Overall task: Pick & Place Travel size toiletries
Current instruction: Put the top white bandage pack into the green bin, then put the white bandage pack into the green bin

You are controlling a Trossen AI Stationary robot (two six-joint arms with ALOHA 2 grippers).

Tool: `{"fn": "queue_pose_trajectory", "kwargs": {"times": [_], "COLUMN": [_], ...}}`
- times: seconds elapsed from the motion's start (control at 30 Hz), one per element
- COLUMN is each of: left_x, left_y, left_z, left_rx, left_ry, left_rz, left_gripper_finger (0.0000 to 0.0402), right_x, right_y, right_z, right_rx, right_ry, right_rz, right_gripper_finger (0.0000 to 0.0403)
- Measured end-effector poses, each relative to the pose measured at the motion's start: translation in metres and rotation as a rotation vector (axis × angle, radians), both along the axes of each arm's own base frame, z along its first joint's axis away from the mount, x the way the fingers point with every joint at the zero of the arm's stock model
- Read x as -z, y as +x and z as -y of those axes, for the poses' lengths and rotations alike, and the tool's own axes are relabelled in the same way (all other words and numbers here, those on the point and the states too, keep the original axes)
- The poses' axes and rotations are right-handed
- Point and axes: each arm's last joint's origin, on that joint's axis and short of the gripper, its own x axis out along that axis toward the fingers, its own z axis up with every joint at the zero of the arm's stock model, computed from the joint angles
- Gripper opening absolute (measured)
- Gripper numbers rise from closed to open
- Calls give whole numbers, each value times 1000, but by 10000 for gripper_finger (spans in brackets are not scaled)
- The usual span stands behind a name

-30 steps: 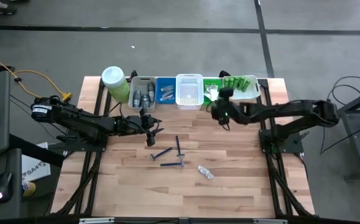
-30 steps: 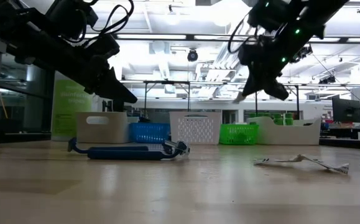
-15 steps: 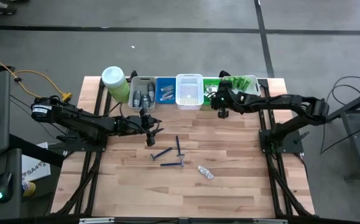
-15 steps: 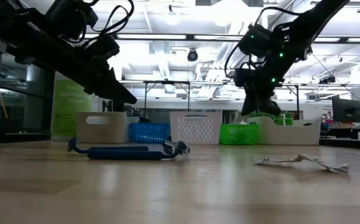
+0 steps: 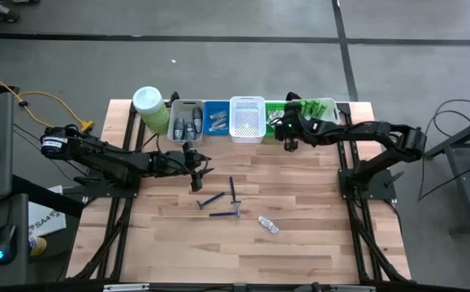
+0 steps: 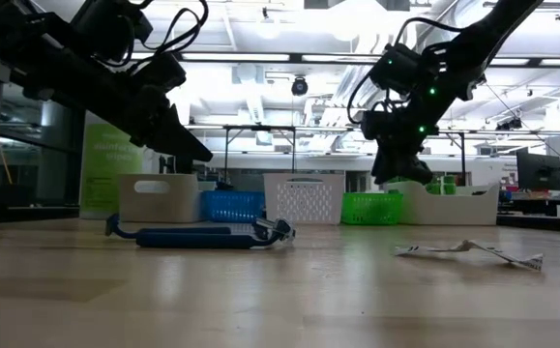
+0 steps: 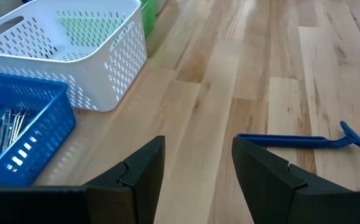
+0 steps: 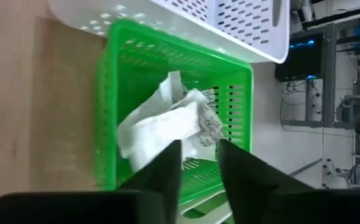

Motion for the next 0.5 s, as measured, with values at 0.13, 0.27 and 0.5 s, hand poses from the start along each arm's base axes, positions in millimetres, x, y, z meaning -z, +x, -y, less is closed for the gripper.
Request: {"fn": "queue_pose_trajectory", "kwargs": {"times": [0.13,0.27,0.5], "left_x": [0,0,0], "left_y": [0,0,0], "left_z": [0,0,0], "left_rx": [0,-2,-2], "left_ry": [0,-4,-4], "left_rz": [0,1,2], "left_gripper_finger": [186,186,186], "right_x": [-3,-16,-41], "right_y": [2,1,-2], "right_z": [-1,-9,-46], "right_rx": [32,72,20], "right_ry": [-18,-92,6], "right_rz": [38,55,216], "right_gripper_finger": [149,191,212]}}
